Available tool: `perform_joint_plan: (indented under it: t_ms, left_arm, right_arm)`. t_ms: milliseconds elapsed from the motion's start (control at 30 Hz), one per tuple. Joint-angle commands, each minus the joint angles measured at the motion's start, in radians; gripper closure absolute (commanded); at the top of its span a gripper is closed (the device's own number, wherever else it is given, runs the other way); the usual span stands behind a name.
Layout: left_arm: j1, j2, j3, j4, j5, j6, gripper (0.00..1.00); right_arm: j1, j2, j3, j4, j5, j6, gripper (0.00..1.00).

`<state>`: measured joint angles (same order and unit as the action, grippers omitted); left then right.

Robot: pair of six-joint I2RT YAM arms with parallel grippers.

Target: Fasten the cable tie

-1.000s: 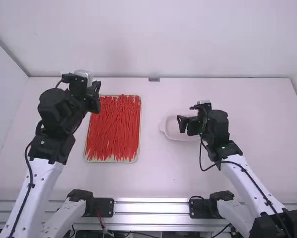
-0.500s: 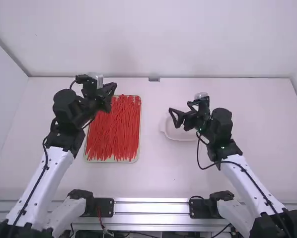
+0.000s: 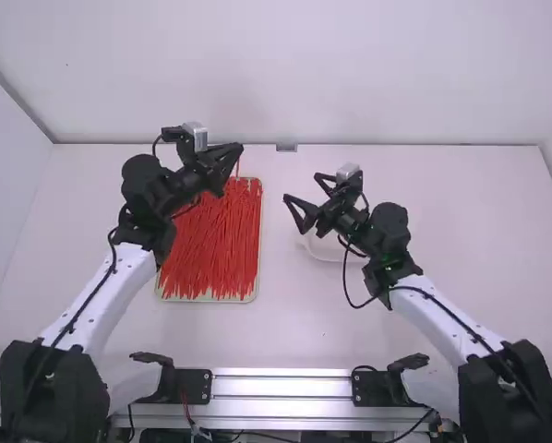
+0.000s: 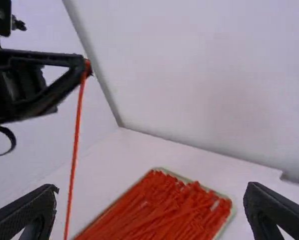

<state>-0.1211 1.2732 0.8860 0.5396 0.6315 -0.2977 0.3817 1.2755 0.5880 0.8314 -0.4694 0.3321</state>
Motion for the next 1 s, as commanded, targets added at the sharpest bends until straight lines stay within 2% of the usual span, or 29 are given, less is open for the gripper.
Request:
perform_joint_plan:
  t_ms: [0, 100, 267, 567, 767, 967]
  left_arm:
    - [-0.041, 0.019, -0.004, 0.032, 0.03, -0.028, 0.98]
    - [-0.081, 0.042, -0.004, 0.084, 0.022, -0.029, 0.98]
    - [-0.148, 0.057, -0.004, 0.101, -0.106, -0.024, 0.98]
    - [-0.215, 0.057, -0.004, 0.101, -0.179, 0.038, 0.98]
    - [-0.233, 0.057, -0.004, 0.098, -0.225, 0.052, 0.98]
    - [-0.233, 0.057, -0.004, 0.106, -0.163, 0.051, 0.98]
  right_arm:
    - [0.005, 0.054, 0.035, 0.056, -0.001, 0.075, 0.02]
    - [0.005, 0.112, 0.036, 0.146, -0.002, 0.136, 0.03]
    - [0.006, 0.179, 0.035, 0.255, -0.002, 0.198, 0.03]
    - [0.011, 0.183, 0.035, 0.269, -0.005, 0.245, 0.03]
    - [0.07, 0.183, 0.035, 0.29, 0.012, 0.194, 0.03]
    - [0.13, 0.183, 0.035, 0.29, 0.129, 0.187, 0.03]
